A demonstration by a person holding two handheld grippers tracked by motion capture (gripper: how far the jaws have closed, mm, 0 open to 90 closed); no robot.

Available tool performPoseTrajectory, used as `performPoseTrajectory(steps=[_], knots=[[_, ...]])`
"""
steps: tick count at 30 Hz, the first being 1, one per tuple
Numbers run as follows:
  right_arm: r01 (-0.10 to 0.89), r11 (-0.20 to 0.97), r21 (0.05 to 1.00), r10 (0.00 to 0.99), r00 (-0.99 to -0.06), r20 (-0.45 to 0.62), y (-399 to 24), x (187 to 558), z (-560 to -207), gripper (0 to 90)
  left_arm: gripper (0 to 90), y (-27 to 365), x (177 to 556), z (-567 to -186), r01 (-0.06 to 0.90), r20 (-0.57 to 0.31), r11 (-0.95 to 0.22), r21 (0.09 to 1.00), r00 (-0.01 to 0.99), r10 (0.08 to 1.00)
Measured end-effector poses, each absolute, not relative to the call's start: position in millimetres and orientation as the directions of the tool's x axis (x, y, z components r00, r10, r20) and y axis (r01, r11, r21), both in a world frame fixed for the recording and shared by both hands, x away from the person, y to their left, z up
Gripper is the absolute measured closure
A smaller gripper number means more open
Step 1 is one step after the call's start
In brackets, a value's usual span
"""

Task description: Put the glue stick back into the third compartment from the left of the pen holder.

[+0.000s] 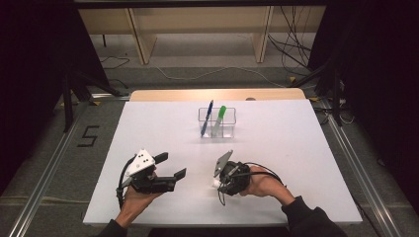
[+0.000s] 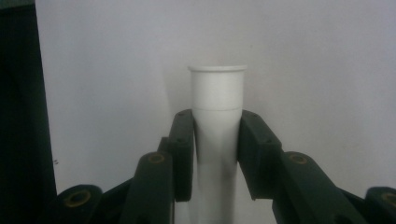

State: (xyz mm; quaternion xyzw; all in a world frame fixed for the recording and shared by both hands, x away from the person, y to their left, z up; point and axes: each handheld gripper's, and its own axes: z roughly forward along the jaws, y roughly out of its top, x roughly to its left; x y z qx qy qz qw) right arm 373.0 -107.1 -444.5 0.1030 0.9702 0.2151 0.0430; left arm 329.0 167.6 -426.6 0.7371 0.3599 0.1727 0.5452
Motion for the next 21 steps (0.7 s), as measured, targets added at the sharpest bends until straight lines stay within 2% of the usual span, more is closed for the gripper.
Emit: performPoseTrajectory(steps=[14,21], knots=[[0.273,0.759,0.591,0.342,-0.940,-0.005,-119.1,382.0,-427.5,68.6,13.9,168.1,327.9,-425.6,0.338,-0.151,-0.125,0.933,0.683,0.715],[0.302,0.704,0.643,0.387,-0.922,0.008,-124.3,386.6,-422.9,68.6,13.5,168.3,328.1,-425.8,0.338,-0.151,-0.125,0.933,0.681,0.717]])
